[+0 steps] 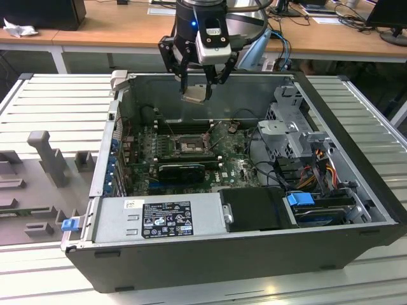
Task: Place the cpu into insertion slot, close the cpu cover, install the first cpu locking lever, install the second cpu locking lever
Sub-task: 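Place the cpu into insertion slot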
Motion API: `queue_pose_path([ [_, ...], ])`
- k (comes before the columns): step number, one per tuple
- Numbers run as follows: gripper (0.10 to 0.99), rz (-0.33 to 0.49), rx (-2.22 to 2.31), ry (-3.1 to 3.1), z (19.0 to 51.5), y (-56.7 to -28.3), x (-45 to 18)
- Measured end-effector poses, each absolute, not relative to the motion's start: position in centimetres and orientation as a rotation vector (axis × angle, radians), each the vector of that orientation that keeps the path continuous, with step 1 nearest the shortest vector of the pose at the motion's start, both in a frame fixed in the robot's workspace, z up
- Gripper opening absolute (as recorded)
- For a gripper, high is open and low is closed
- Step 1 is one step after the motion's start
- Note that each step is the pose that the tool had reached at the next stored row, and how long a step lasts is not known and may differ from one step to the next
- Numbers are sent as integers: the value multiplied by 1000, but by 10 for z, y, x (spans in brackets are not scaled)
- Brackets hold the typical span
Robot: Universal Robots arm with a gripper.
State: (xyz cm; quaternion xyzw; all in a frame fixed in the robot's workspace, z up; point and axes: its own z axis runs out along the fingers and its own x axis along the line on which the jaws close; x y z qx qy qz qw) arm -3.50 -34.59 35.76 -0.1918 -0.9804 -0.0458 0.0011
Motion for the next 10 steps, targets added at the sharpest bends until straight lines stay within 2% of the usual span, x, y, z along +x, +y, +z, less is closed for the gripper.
queue_pose_path([
  [10, 525, -144, -830, -3031, 358, -346, -35],
])
